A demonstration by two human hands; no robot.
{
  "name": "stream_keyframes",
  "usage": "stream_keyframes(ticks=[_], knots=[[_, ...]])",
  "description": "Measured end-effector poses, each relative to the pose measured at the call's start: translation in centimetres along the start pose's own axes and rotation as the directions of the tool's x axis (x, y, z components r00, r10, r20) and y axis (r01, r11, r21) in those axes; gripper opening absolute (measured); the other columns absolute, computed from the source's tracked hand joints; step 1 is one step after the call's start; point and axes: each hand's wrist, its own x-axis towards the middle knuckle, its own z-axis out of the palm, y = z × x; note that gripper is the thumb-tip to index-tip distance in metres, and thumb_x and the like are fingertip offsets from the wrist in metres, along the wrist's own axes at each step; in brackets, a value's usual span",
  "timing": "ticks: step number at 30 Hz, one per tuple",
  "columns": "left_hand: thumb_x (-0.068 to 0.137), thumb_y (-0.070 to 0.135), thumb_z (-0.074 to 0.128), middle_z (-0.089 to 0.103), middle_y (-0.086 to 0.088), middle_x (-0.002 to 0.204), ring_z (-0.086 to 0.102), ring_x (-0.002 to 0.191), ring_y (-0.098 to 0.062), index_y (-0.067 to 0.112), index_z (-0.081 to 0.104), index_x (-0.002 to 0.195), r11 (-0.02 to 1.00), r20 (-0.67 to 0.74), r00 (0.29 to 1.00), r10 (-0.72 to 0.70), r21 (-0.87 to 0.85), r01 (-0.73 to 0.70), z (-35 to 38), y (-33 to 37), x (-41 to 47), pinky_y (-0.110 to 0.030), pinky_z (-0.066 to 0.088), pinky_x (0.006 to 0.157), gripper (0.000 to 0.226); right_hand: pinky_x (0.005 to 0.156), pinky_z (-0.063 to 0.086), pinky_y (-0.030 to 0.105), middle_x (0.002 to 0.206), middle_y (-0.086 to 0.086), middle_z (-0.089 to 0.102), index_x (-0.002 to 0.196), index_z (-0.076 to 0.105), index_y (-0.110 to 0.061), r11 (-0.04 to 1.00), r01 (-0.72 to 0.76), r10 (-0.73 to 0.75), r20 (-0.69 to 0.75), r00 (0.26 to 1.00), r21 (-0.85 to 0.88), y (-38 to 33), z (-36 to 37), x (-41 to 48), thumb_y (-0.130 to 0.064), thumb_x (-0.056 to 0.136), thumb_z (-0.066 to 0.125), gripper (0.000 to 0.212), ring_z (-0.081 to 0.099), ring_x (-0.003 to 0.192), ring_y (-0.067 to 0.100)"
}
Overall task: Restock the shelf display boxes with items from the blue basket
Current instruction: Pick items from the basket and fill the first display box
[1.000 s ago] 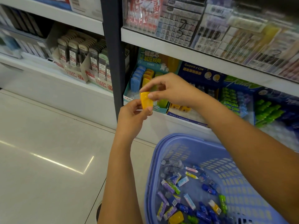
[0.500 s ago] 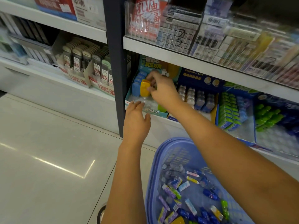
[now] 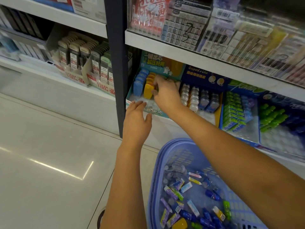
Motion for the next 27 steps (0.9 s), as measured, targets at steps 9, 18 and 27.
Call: stream_keyframes(ticks=[9,18,27], knots=[[0.095,0.019,0.053,0.041,-0.003,0.148,0.021,0.144,-0.017,0.01,0.045,0.14,1.0,0.009,1.0,-0.003,-0.007,0.003,0.0,0.0,0.1,-0.026,0.019,0.114,0.047,0.095,0.03,0.041,0.102,0.018,0.064,0.101,0.064,-0.007,0.931,0.167,-0.141,0.104,0.985,-0.324,0.1,-1.4,0.7,-0.016,0.091,0.052,0.018,0.05,0.11,0.033],[0.095,0.02,0.054,0.039,-0.004,0.149,0.022,0.143,-0.017,0.01,0.044,0.141,1.0,0.018,1.0,0.003,-0.015,-0.002,-0.1,-0.1,0.1,-0.028,0.02,0.114,0.048,0.086,0.045,0.033,0.117,0.019,0.058,0.115,0.064,-0.005,0.976,0.177,-0.139,0.268,0.953,-0.123,-1.2,-2.4,2.1,-0.019,0.096,0.048,0.029,0.055,0.106,0.032],[0.095,0.019,0.054,0.036,-0.002,0.151,0.023,0.143,-0.013,0.011,0.04,0.143,0.997,0.016,0.999,0.032,-0.068,-0.031,-0.4,-0.2,-0.4,-0.015,0.017,0.108,0.051,0.089,0.04,0.031,0.126,0.018,0.051,0.129,0.048,-0.001,0.981,0.09,-0.041,0.265,0.963,-0.174,-1.1,-1.1,2.9,-0.016,0.096,0.049,0.037,0.051,0.114,0.03]])
